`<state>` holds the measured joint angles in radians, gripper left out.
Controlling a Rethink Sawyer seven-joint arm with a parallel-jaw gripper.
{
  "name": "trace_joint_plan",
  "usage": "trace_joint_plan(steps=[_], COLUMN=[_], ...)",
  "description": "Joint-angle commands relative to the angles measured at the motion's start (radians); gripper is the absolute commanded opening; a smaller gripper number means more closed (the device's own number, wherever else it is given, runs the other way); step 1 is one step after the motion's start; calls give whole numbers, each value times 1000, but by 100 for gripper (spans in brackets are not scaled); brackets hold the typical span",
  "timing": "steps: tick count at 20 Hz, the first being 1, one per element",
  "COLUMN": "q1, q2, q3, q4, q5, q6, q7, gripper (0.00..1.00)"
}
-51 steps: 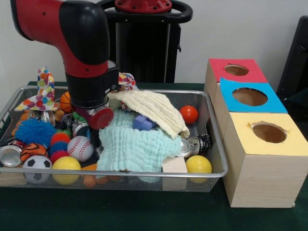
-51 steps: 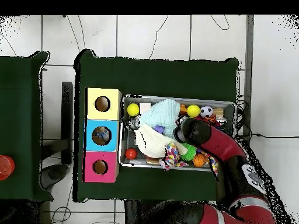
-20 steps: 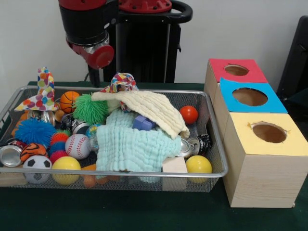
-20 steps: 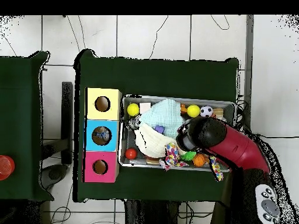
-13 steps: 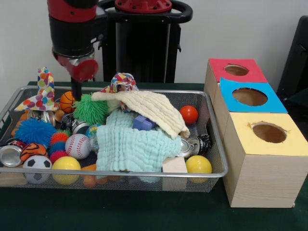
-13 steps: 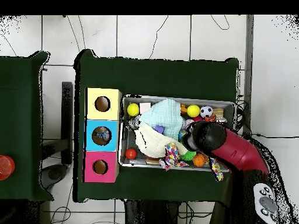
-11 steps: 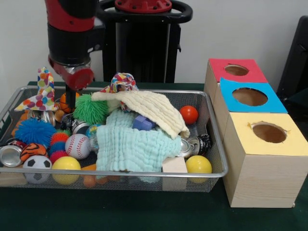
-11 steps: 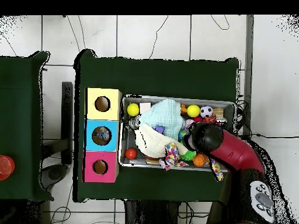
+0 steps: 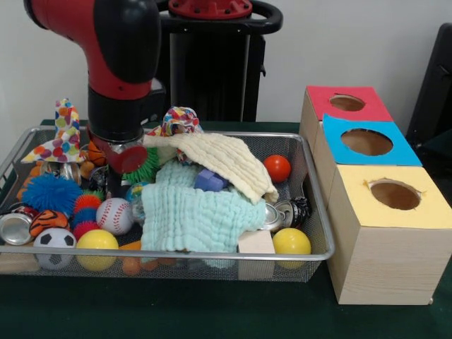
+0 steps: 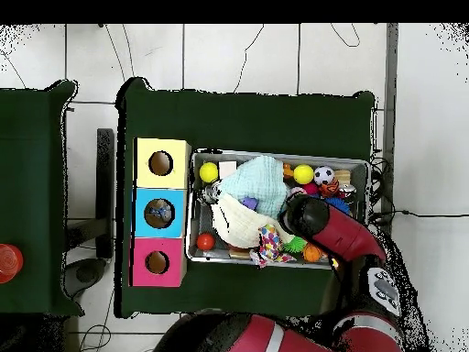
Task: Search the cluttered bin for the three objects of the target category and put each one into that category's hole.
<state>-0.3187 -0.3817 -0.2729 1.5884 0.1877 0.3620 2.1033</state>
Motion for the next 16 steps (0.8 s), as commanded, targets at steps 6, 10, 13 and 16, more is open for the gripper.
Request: trace_joint_plan(steps=[6, 10, 13, 16], q1=[-34, -49, -51, -36], q2=[37, 31, 25, 27], q3=[59, 75, 79, 58], q4=[-16, -6, 0, -5], q5=[97, 102, 107, 104], q6=[-11, -38, -41, -25], q7=[195, 194, 197, 202], gripper=[100, 100, 100, 100])
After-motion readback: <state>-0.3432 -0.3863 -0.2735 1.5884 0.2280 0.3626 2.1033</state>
